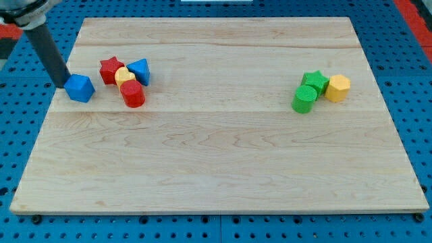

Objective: Point your arm right to red circle

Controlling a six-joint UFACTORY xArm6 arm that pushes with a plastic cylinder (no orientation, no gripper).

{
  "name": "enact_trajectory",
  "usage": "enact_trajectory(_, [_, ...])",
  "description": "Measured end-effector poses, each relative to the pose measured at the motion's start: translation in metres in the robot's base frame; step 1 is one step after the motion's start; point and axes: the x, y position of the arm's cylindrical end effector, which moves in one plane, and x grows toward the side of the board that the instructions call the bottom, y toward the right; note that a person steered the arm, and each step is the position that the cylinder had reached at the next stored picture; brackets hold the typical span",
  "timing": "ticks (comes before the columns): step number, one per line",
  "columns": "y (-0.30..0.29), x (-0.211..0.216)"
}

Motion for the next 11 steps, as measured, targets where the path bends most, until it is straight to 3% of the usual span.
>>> enact_trajectory(4, [0.079,0.031])
enact_trajectory(5, [0.080,0.065])
enact_trajectory(6, [0.113,0.069])
enact_trajectory(8, [0.176,0.040])
enact_trajectory(11, [0.149,0.023])
